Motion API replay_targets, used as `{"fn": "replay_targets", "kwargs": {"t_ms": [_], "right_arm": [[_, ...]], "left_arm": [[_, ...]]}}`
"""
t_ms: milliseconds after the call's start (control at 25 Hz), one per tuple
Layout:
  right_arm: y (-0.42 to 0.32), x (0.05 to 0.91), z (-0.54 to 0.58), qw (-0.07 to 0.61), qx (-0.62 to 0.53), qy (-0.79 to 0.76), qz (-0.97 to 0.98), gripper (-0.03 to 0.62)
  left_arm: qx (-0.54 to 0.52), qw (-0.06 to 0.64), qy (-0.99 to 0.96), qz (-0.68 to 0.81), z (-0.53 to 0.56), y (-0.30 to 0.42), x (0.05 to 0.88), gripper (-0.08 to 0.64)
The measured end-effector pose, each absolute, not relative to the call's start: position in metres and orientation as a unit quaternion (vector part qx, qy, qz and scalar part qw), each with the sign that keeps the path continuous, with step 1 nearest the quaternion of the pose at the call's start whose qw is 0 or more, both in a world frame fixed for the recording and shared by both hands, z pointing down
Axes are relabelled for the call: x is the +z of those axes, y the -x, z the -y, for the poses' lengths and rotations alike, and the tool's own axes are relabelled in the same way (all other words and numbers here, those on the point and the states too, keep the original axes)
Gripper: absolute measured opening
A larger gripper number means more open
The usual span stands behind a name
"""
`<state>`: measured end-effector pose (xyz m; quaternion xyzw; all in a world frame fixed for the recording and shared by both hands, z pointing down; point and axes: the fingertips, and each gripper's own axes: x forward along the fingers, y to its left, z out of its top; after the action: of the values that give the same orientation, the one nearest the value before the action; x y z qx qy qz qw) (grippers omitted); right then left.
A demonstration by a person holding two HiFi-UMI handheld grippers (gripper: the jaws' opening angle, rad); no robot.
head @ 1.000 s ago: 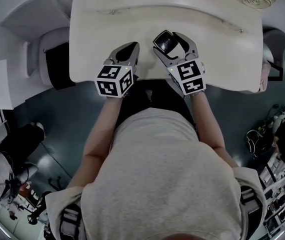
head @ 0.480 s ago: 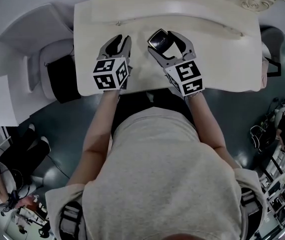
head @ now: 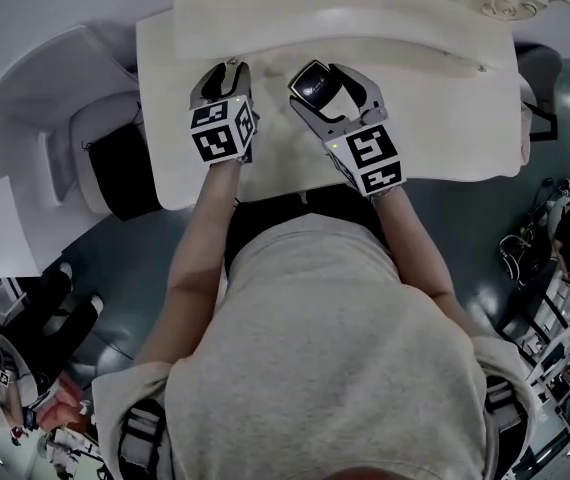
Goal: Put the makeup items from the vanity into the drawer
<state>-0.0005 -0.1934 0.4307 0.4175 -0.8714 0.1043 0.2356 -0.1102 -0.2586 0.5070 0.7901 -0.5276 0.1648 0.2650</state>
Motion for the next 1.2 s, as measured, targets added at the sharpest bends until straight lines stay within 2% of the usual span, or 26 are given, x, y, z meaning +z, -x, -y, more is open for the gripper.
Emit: {"fn": "replay_targets", "kwargs": {"t_ms": [320, 440, 1200], "right_arm": [[-0.003, 0.440, 0.201, 0.247, 0.115, -0.418, 0.866, 0.321], [-0.005, 0.444, 0.200, 0.252, 0.120, -0.418, 0.864, 0.321], [0.001, 0.441, 0.196, 0.249, 0.114, -0.399, 0.875, 0.321]], "left_arm": [[0.166, 0.279, -0.783, 0.531, 0.270, 0.111, 0.518, 0.130], [0.168, 0.274, -0.785, 0.529, 0.269, 0.109, 0.519, 0.100], [0.172, 0.279, -0.783, 0.529, 0.236, 0.105, 0.520, 0.097]]}}
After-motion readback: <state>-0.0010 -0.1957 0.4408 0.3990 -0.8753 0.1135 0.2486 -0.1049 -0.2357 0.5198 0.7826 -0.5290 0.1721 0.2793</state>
